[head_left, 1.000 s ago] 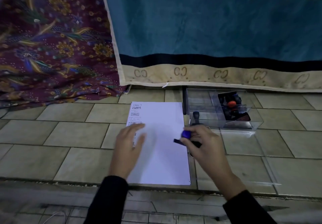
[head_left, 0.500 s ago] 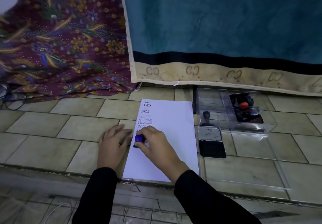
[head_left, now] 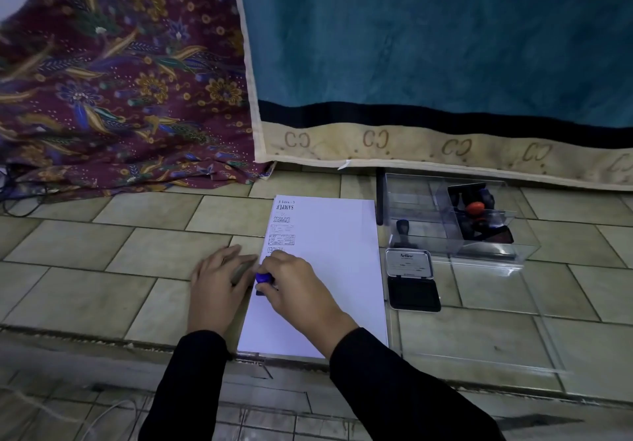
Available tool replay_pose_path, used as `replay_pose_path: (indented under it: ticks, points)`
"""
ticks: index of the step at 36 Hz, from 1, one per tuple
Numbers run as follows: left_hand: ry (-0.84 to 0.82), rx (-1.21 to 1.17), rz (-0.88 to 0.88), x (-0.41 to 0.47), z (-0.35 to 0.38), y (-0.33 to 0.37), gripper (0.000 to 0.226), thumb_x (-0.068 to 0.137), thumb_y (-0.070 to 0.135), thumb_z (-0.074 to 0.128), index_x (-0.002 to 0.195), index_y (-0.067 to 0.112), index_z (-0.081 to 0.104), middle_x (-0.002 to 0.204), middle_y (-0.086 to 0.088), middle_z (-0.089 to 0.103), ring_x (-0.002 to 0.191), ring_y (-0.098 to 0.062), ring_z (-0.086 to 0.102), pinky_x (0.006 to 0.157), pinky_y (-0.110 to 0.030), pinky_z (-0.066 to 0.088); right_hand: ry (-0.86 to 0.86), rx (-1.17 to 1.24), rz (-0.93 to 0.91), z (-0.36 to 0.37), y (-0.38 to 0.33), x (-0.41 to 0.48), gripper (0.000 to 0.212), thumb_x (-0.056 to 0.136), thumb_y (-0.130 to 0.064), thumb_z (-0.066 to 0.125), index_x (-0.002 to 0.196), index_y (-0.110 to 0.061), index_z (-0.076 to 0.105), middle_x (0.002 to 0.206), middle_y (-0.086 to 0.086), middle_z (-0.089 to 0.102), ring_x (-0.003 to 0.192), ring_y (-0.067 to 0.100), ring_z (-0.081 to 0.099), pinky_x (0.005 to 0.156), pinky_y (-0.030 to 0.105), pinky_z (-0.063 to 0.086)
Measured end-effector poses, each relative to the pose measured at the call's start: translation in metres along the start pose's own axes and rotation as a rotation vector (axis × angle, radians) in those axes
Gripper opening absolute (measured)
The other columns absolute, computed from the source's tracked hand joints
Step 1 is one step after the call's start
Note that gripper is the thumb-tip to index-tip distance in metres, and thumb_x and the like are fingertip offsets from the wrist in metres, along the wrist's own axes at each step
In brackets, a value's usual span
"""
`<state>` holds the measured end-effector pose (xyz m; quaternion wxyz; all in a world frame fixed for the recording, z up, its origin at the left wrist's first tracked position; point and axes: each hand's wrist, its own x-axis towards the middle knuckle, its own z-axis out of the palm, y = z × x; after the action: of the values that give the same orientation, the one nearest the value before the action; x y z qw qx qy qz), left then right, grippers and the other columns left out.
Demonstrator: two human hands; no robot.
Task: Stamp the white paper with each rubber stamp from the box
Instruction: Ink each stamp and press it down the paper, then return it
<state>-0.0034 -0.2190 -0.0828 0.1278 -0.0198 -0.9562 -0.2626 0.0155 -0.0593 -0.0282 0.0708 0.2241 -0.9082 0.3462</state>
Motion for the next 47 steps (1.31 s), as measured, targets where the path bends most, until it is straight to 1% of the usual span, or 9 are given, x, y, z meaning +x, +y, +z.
replay_pose_path:
  ticks: [7,17,23,28,30,35,37,43,47]
  points:
    - [-0.01,-0.009,0.008,0.001,0.001,-0.002,0.027,0.084,0.016,0.07,0.11,0.025,0.071,0.131,-0.002,0.059,0.123,-0.024,0.05,0.105,-0.045,0.028,0.024,0.022,-0.065,0.002,-0.005,-0.012,0.009,0.08,-0.001,0.064,0.088,-0.005,0.063,0.094,0.009,0.063,0.084,0.024,0.056,0.069,0.024,0.038]
    - [-0.007,-0.002,0.003,0.0,0.002,-0.002,0.024,0.087,0.019,0.068,0.11,0.026,0.071,0.132,-0.001,0.058,0.124,-0.023,0.049,0.106,-0.045,0.027,0.026,0.089,0.042,0.005,0.003,-0.008,0.012,0.083,-0.008,0.065,0.095,-0.007,0.064,0.095,0.009,0.06,0.083,0.024,0.058,0.073,0.033,0.051]
    - [0.006,-0.025,-0.005,0.001,0.003,-0.006,0.02,0.088,0.03,0.067,0.106,0.034,0.071,0.13,0.007,0.058,0.126,-0.015,0.046,0.108,-0.042,0.026,0.42,0.375,0.208,-0.051,0.023,-0.005,0.02,0.08,-0.004,0.071,0.099,-0.01,0.068,0.091,0.006,0.066,0.073,-0.001,0.058,0.073,0.007,0.047]
    - [0.003,-0.041,-0.008,0.001,0.004,-0.008,0.018,0.089,0.033,0.065,0.106,0.038,0.069,0.131,0.011,0.056,0.126,-0.012,0.045,0.109,-0.042,0.025,0.636,0.303,0.37,-0.135,0.07,-0.016,0.031,0.081,-0.01,0.071,0.108,-0.022,0.059,0.09,-0.02,0.061,0.08,-0.01,0.062,0.074,0.008,0.051]
    - [-0.002,-0.049,-0.01,0.001,0.005,-0.007,0.017,0.09,0.034,0.064,0.106,0.037,0.069,0.131,0.011,0.056,0.125,-0.012,0.044,0.108,-0.041,0.025,0.668,0.208,0.466,-0.159,0.094,-0.025,0.029,0.081,-0.012,0.07,0.106,-0.02,0.058,0.088,-0.019,0.061,0.082,-0.008,0.06,0.07,0.005,0.05]
    - [-0.008,-0.028,-0.027,0.001,0.004,-0.006,0.019,0.089,0.032,0.065,0.107,0.036,0.069,0.132,0.01,0.056,0.125,-0.014,0.045,0.108,-0.041,0.025,0.567,-0.086,0.614,-0.176,0.141,-0.038,0.018,0.083,-0.011,0.069,0.101,-0.011,0.065,0.095,0.006,0.067,0.066,0.001,0.054,0.05,-0.001,0.034]
    - [-0.012,-0.02,-0.032,0.001,0.004,-0.005,0.019,0.089,0.031,0.066,0.107,0.036,0.07,0.132,0.009,0.056,0.125,-0.015,0.045,0.108,-0.042,0.026,0.483,-0.164,0.6,-0.173,0.149,-0.038,0.018,0.082,-0.009,0.07,0.1,-0.009,0.067,0.099,0.01,0.067,0.069,0.007,0.054,0.056,-0.001,0.033]
    - [-0.009,-0.019,-0.021,0.001,0.003,-0.007,0.018,0.09,0.033,0.065,0.108,0.036,0.07,0.131,0.012,0.056,0.125,-0.013,0.046,0.108,-0.042,0.025,0.322,-0.203,0.594,-0.165,0.158,-0.028,0.015,0.08,-0.008,0.07,0.094,-0.005,0.064,0.089,0.013,0.068,0.08,0.023,0.062,0.076,0.029,0.051]
    - [-0.009,-0.023,-0.022,0.002,0.004,-0.007,0.018,0.089,0.032,0.067,0.106,0.036,0.07,0.131,0.011,0.057,0.126,-0.014,0.046,0.109,-0.042,0.025,0.223,-0.232,0.598,-0.165,0.161,-0.021,0.008,0.081,-0.01,0.068,0.084,-0.007,0.062,0.083,0.013,0.066,0.081,0.027,0.061,0.071,0.031,0.05]
